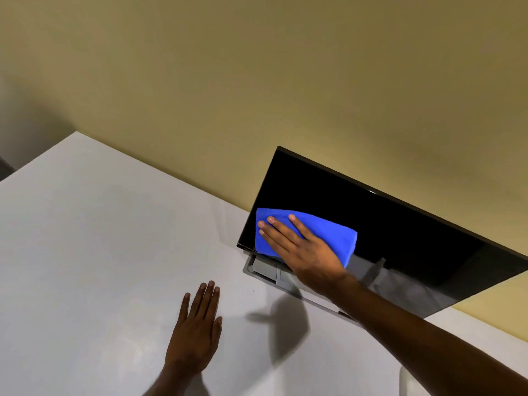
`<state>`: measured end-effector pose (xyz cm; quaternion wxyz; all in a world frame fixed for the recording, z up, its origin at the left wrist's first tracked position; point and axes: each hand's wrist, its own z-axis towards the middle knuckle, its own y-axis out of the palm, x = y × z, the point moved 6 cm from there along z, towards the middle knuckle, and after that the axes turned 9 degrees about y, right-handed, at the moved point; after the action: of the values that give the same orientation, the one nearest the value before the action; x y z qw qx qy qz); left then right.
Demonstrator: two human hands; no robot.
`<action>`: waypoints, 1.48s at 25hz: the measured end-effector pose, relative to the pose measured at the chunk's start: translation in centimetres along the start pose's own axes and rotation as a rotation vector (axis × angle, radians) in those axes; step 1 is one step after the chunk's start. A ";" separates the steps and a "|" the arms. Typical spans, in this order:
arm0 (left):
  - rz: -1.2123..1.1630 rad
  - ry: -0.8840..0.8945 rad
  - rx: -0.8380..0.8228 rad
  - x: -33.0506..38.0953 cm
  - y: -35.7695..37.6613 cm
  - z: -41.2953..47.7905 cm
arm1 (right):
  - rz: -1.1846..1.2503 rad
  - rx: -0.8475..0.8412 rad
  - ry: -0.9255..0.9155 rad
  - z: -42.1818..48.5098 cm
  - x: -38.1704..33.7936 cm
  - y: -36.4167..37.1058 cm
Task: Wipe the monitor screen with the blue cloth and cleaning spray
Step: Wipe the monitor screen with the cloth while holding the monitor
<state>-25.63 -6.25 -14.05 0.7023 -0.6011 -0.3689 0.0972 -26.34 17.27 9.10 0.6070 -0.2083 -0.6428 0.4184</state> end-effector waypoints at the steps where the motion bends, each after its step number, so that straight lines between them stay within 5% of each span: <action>1: -0.003 -0.005 -0.014 -0.1 0.1 0.0 | 0.011 -0.004 0.033 0.8 0.8 -0.6; 10: 0.058 0.008 -0.074 -1.2 0.4 0.2 | 0.061 0.082 0.625 -3.4 9.2 -4.4; 14: 0.084 -0.008 -0.080 -0.8 0.3 0.3 | 0.069 0.035 0.548 -1.6 4.7 -2.4; 21: 0.047 0.001 0.028 -0.6 -3.3 1.4 | 0.069 -0.123 0.153 -2.7 -0.1 0.6; 29: 0.085 0.133 0.321 6.0 -19.6 10.2 | 0.068 0.046 0.460 -3.5 10.5 -5.9; 37: 0.177 0.354 0.398 13.6 -31.4 19.4 | 0.220 -0.060 0.748 -7.9 15.6 -6.6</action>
<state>-37.96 8.55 20.28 0.8488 -0.4888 -0.1602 0.1221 -19.94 27.95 23.05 0.7446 -0.4316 -0.3630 0.3571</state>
